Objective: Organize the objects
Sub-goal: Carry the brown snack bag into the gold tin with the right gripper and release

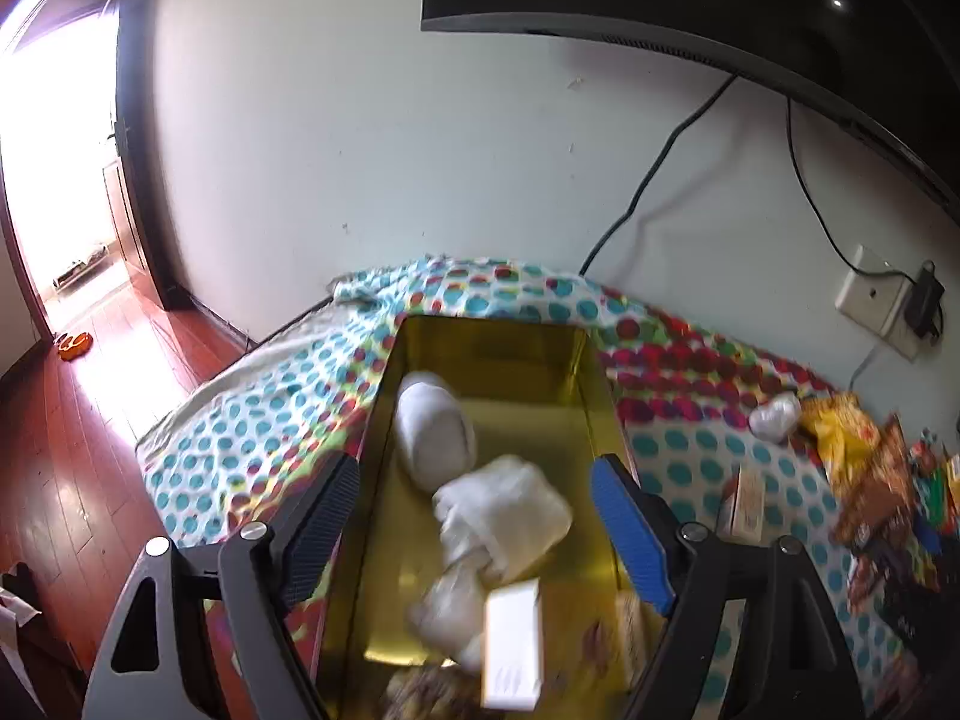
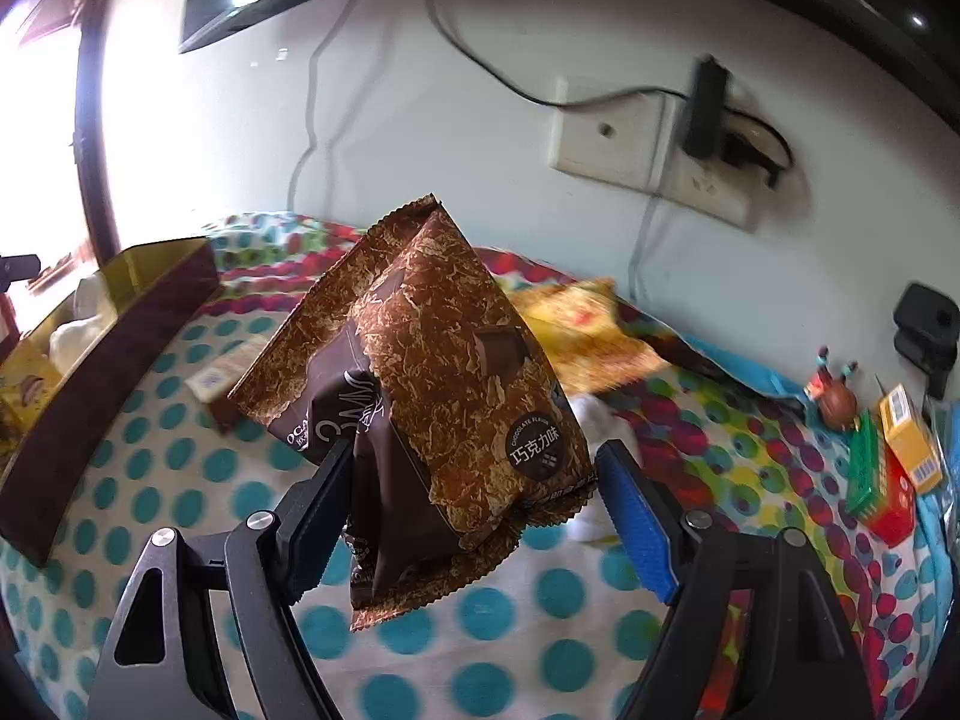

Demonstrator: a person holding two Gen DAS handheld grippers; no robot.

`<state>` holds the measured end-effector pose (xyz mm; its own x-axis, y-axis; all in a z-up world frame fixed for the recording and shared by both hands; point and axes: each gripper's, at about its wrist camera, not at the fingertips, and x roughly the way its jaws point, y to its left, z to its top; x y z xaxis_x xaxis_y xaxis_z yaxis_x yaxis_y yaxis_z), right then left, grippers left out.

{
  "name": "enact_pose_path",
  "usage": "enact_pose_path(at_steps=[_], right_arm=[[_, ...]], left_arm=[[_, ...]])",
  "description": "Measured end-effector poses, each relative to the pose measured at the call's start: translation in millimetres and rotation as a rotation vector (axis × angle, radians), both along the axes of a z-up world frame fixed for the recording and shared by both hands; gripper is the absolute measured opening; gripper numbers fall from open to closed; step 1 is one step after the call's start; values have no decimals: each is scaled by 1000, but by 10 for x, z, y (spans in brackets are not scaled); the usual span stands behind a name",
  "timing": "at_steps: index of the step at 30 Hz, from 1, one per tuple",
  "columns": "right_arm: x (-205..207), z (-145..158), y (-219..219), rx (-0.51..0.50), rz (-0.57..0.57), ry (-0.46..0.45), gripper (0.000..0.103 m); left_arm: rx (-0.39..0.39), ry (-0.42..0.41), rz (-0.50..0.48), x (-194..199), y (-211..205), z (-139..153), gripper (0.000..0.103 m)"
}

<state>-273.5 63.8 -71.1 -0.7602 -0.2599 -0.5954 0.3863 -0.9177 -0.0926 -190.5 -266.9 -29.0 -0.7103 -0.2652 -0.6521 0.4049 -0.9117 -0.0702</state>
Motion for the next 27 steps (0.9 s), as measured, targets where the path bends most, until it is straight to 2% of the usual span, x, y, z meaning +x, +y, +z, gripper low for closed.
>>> enact_pose_path(at_steps=[6, 11, 19, 27], right_arm=[[242, 370, -527, -35, 93, 45, 77], [302, 534, -1173, -68, 182, 16, 77], [207, 369, -2222, -30, 289, -75, 77], [65, 185, -2771, -3, 312, -162, 78]], left_arm=[[76, 98, -50, 627, 33, 22, 82], [76, 86, -79, 1129, 185, -115, 82], [79, 76, -71, 1751, 302, -330, 82], [99, 74, -53, 1875, 213, -436, 82]])
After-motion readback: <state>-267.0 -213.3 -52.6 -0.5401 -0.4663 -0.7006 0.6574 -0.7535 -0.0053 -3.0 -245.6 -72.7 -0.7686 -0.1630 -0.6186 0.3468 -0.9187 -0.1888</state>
